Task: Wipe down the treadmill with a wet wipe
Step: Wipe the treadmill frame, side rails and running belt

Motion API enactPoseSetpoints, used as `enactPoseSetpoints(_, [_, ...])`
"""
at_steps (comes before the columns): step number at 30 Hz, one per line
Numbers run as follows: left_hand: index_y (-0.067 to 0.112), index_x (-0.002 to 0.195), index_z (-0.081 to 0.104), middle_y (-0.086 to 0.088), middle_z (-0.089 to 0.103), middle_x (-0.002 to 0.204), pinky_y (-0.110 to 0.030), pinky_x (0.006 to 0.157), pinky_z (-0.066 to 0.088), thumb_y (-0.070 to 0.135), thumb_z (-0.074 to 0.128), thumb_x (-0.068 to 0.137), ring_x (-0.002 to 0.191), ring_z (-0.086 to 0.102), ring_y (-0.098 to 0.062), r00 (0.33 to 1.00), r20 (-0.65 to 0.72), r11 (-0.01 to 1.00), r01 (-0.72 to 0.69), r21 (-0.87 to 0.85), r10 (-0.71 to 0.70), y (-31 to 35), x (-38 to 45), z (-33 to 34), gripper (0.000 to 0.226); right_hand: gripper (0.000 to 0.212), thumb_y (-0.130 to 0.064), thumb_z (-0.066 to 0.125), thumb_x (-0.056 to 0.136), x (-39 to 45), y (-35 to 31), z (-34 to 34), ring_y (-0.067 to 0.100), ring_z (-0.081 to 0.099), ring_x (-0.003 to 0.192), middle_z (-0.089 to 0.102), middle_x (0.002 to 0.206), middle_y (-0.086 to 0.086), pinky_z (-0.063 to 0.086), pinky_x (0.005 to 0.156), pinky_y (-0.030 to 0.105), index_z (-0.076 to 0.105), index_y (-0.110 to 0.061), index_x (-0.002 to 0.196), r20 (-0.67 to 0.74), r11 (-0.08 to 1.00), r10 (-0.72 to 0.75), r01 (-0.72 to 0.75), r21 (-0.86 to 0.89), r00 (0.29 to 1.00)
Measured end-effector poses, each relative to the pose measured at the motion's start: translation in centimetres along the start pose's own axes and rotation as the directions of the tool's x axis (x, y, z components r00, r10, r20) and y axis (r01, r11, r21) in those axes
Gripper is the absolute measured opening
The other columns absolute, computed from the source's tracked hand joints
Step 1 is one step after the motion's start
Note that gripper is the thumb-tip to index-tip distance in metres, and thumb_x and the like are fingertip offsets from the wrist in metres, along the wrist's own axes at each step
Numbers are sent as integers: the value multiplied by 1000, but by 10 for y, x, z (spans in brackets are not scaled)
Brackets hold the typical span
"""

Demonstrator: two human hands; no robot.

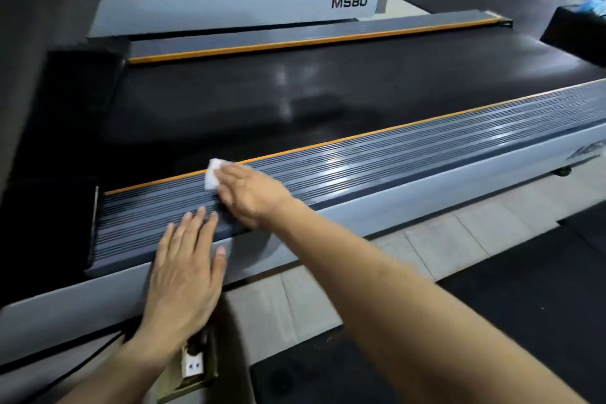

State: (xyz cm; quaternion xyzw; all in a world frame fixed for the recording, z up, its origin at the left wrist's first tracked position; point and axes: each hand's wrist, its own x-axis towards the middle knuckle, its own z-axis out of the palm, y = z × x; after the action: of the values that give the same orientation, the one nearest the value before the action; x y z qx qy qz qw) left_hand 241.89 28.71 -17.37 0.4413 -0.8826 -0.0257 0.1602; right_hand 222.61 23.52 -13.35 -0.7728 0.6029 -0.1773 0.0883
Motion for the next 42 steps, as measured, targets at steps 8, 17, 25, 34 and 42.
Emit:
enactPoseSetpoints(8, [11, 153, 41, -8, 38, 161, -34, 126, 4, 43, 25, 104, 150, 31, -27, 998, -33, 998, -49, -28, 49, 27, 22, 16, 61, 71, -38, 5, 91, -149, 237, -103, 37, 38, 137, 46, 139, 27, 28, 116, 42, 48, 1, 132, -280, 737, 624, -669, -100, 729])
enactPoseSetpoints(17, [10, 156, 36, -10, 32, 164, -43, 126, 12, 41, 23, 106, 153, 26, -25, 999, -49, 1000, -4, -3, 4, 45, 33, 34, 60, 43, -28, 43, 98, -100, 53, -7, 28, 54, 125, 63, 130, 17, 35, 111, 36, 63, -1, 126, -291, 995, 43, -68, -77, 956])
enactPoseSetpoints(25, [12, 160, 25, -8, 22, 167, -40, 128, 5, 43, 19, 107, 156, 15, -23, 998, -52, 999, 29, 29, -28, 56, 32, 37, 62, 48, -17, 23, 97, -175, 187, -72, 45, 55, 115, 60, 118, 30, 45, 100, 51, 58, 7, 118, -428, 774, 458, -586, -238, 779])
enactPoseSetpoints(34, [13, 159, 29, -5, 23, 167, -38, 128, 4, 44, 20, 106, 156, 15, -19, 997, -37, 998, 60, -11, -61, 54, 31, 34, 62, 47, -31, 35, 105, -144, 88, -19, 24, 48, 135, 57, 141, 11, 30, 118, 34, 58, -6, 136, -294, 980, 81, -130, -149, 952])
enactPoseSetpoints(42, [15, 161, 24, -3, 21, 168, -41, 127, 8, 43, 18, 106, 156, 16, -18, 998, 10, 996, -69, -58, 69, 101, 54, 44, 62, 50, -22, 19, 106, -198, 170, -53, 38, 44, 135, 50, 142, 22, 30, 116, 48, 51, 2, 136, -486, 770, 454, -603, -208, 747])
